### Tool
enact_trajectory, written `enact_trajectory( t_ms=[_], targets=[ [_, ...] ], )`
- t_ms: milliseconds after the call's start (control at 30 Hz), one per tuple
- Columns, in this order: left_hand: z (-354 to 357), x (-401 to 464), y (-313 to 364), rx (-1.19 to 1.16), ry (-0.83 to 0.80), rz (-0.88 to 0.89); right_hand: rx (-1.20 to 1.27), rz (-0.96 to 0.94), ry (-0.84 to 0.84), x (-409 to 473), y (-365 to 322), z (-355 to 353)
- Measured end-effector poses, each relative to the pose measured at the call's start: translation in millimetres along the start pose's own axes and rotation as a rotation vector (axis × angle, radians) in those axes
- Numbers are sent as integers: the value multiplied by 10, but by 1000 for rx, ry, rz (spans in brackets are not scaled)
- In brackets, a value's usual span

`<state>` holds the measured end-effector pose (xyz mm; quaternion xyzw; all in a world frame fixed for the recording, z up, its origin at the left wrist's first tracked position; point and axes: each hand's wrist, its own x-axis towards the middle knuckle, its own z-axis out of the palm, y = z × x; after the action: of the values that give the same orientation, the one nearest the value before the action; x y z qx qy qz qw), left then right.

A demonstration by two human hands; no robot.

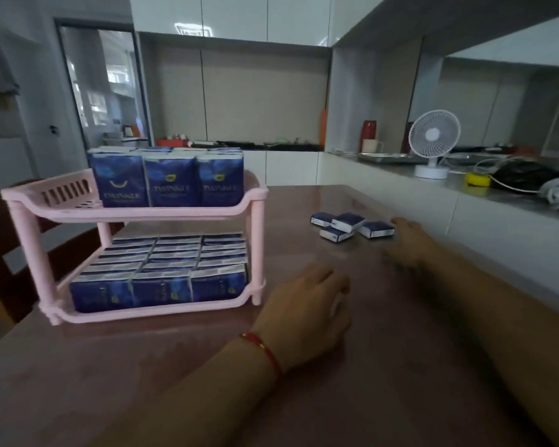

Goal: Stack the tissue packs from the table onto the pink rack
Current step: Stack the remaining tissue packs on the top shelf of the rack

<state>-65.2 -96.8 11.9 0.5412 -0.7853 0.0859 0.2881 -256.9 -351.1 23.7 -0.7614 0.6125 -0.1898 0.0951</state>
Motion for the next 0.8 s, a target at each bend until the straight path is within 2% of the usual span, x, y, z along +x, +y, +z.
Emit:
enact_trajectory(
  t_ms=[200, 367, 467, 567, 633, 700, 800],
  targets=[
    [111, 5, -155, -100, -29, -47, -145, -70, -57, 477, -51, 272],
    [99, -12, -168, -138, -39, -63, 0, -87, 21, 462, -38, 241],
    [105, -6, -192, -141, -57, -83, 113, -74, -80, 270, -47, -104],
    [125, 17, -210, -157, -34, -102, 510, -38, -183, -101, -65, -462],
    [133, 22, -209, -190, -19, -131, 678, -58, -321, -350, -72, -605],
    [130, 26, -204, -242, 24, -167, 690, -99, -479, -508, -125, -659],
    [88, 41, -172, -388, 98, -258, 577, -151, -669, -702, -354, -661]
  ],
)
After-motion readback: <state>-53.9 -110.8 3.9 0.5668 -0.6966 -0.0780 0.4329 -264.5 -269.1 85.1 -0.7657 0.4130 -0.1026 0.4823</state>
